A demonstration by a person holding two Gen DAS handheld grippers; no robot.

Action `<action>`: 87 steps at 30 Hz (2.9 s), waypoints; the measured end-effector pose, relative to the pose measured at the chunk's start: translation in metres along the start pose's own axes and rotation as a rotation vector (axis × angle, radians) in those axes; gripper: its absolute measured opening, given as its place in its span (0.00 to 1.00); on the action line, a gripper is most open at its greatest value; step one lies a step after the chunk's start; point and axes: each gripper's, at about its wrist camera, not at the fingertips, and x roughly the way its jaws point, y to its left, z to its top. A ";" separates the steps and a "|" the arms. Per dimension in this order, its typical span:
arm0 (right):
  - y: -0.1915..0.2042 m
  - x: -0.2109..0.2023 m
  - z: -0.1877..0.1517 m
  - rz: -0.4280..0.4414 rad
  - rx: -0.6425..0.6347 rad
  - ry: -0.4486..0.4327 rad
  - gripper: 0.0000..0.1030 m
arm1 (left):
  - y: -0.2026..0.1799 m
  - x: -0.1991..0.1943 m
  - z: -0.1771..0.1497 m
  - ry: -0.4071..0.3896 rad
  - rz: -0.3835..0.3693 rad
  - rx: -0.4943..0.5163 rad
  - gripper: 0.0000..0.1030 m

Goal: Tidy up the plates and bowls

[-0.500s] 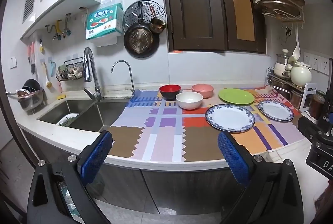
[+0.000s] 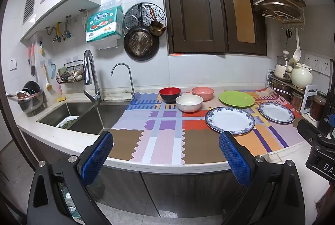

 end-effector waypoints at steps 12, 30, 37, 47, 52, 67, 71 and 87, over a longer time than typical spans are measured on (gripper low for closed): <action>-0.011 0.002 0.000 -0.005 0.004 0.002 0.99 | -0.006 0.003 0.002 0.004 -0.014 0.003 1.00; -0.022 -0.003 0.001 -0.014 0.007 -0.010 0.99 | -0.013 -0.002 0.005 -0.016 -0.039 0.009 1.00; -0.023 -0.004 0.000 -0.018 0.010 -0.014 0.99 | -0.012 -0.003 0.005 -0.022 -0.042 0.006 1.00; -0.022 -0.005 0.001 -0.018 0.009 -0.017 0.99 | -0.012 -0.003 0.008 -0.029 -0.040 0.006 1.00; -0.021 -0.005 0.000 -0.020 0.007 -0.016 0.99 | -0.012 -0.003 0.008 -0.029 -0.040 0.003 1.00; -0.016 0.004 0.003 -0.019 0.007 0.004 0.99 | -0.011 0.013 0.009 0.002 -0.046 -0.007 1.00; -0.019 0.011 0.003 -0.020 0.010 0.013 0.99 | -0.016 0.021 0.007 0.012 -0.052 -0.009 1.00; -0.018 0.084 0.017 -0.032 0.052 0.073 0.99 | -0.031 0.117 0.034 0.028 -0.096 0.072 1.00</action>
